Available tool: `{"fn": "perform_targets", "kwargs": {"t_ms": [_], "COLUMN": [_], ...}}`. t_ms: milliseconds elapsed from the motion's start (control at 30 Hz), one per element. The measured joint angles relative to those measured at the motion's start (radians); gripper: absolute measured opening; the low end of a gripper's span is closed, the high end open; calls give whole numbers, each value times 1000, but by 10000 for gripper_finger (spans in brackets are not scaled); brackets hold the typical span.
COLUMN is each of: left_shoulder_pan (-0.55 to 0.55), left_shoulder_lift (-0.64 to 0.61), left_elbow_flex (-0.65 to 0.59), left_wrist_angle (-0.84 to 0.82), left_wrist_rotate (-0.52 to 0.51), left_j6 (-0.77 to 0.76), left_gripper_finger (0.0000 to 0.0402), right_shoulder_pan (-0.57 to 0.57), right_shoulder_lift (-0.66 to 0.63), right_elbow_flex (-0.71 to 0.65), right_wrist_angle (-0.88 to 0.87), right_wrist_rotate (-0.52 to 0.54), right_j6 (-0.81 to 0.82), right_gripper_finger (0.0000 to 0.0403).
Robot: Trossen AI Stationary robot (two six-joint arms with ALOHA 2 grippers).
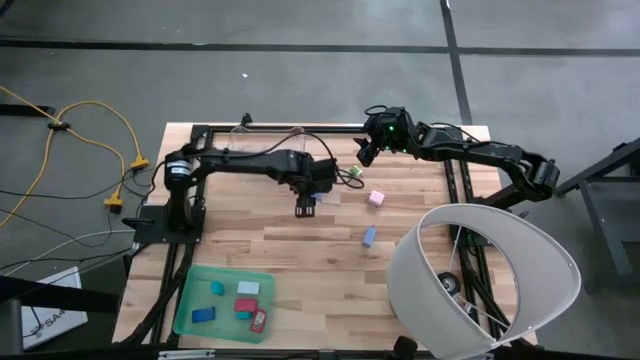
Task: Pick & Place Office items
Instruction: Put the top blue charger adapter into the transparent bin
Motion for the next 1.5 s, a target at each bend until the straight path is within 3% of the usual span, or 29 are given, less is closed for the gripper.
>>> {"fn": "perform_targets", "kwargs": {"t_ms": [367,600,1000,1200,1500], "left_shoulder_pan": [123,243,417,512,601], "left_shoulder_lift": [-149,-218,-217,-201,-162], "left_elbow_flex": [0,0,0,-16,-53], "left_wrist_angle": [-75,-108,-178,-211,-220], "left_wrist_rotate": [9,-54,-47,53,65], "left_j6": [-80,-229,-450,-457,-437], "left_gripper_finger": [211,211,211,211,214], "right_shoulder_pan": [0,0,0,0,0], "right_shoulder_lift": [0,0,0,0,0], "right_elbow_flex": [0,0,0,0,0], "right_wrist_angle": [1,0,0,0,0], "right_wrist_rotate": [0,0,0,0,0], "right_j6": [0,0,0,0,0], "right_gripper_finger": [180,180,180,180,180]}}
